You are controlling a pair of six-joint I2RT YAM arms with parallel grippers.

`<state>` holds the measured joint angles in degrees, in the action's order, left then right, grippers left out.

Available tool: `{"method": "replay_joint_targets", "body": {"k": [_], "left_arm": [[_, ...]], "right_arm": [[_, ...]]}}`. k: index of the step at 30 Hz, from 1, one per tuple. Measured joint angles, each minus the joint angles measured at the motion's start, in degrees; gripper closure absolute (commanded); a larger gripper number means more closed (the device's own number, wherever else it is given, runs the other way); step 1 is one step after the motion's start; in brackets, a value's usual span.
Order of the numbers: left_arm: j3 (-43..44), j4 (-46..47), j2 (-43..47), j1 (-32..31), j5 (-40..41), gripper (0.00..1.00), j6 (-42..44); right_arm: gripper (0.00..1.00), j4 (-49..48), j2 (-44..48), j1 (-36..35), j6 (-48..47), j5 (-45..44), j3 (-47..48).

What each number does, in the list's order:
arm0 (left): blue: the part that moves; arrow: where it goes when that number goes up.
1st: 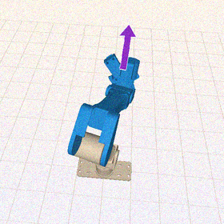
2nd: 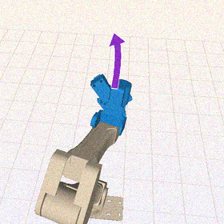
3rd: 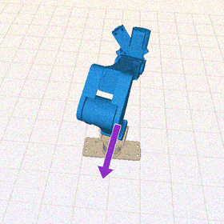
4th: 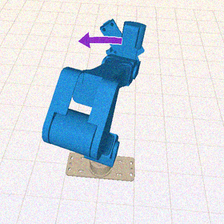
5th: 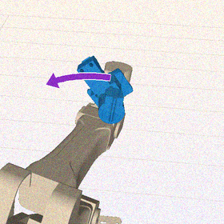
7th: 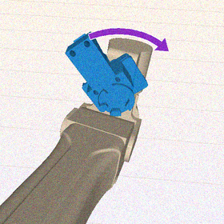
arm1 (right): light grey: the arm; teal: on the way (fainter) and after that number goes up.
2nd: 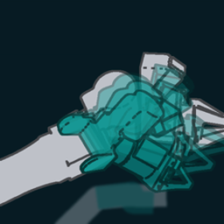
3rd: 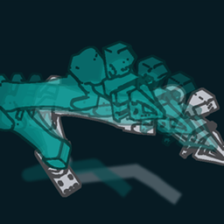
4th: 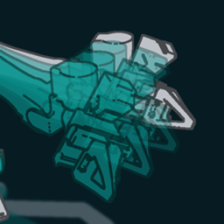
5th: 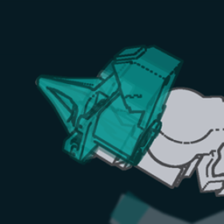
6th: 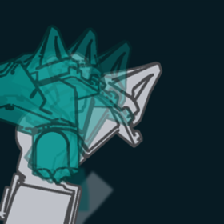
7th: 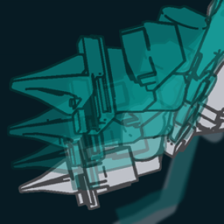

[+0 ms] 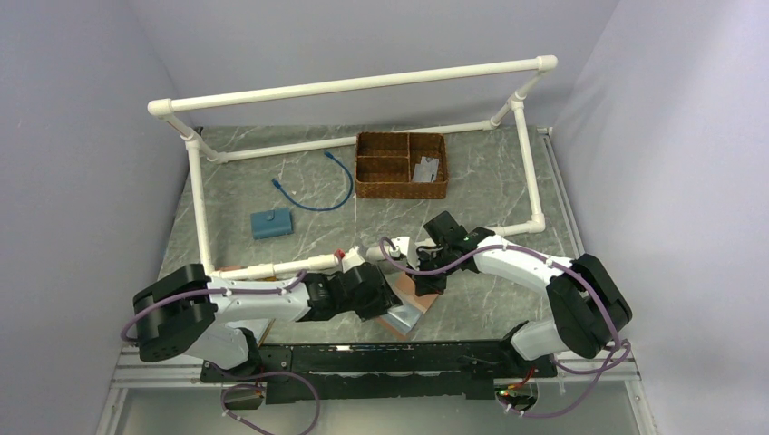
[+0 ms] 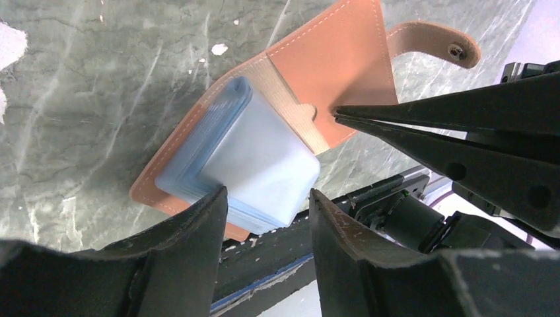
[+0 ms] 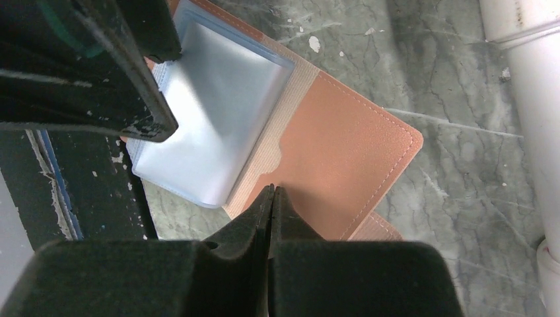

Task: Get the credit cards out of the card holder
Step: Open the card holder at the center of the board.

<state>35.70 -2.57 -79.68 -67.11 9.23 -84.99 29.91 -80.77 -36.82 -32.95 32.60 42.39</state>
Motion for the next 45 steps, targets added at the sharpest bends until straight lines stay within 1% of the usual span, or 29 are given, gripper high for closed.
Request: {"method": "replay_joint_targets", "body": {"k": [4, 13, 24, 28, 33, 35, 39, 40, 43, 45], "left_arm": [[2.9, -3.7, -0.5, 0.0, -0.4, 0.45, -1.3], [3.3, -3.3, -2.7, 0.0, -1.4, 0.45, -4.5], [7.7, -7.2, -6.6, 0.1, -1.9, 0.48, -9.0], [9.7, -8.1, -8.4, 1.4, -2.5, 0.53, -8.2], [11.0, -8.9, -9.5, 4.4, -2.8, 0.53, -4.4], [11.4, -8.9, -10.1, 5.9, -3.0, 0.53, -2.7], [12.2, -7.9, -11.3, 8.1, -3.9, 0.53, 0.5], [12.3, -7.2, -11.7, 8.5, -4.2, 0.53, 1.5], [12.4, -5.4, -12.7, 9.3, -5.0, 0.53, 3.5], [12.5, -3.7, -13.7, 9.7, -5.9, 0.53, 5.0]], "right_arm": [[1.0, 0.0, 0.0, 0.0, 0.0, 0.0, 0.0], [1.0, 0.0, 0.0, 0.0, 0.2, 0.0, 0.0], [1.0, 0.0, 0.0, 0.3, 0.2, 0.0, 0.0], [0.96, 0.2, 0.1, 0.5, 0.2, 0.9, 0.0], [0.92, 0.9, 1.6, 2.6, 0.3, 2.5, 0.5], [0.87, 1.4, 2.2, 3.9, 0.2, 3.3, 0.9], [0.69, 4.4, 3.0, 7.1, -2.3, 7.3, 2.2], [0.67, 5.9, 3.2, 7.9, -3.9, 9.0, 2.6], [0.66, 10.9, 3.9, 8.6, -9.3, 13.7, 3.5], [0.69, 14.1, 4.8, 7.9, -12.8, 16.9, 3.5]]}}
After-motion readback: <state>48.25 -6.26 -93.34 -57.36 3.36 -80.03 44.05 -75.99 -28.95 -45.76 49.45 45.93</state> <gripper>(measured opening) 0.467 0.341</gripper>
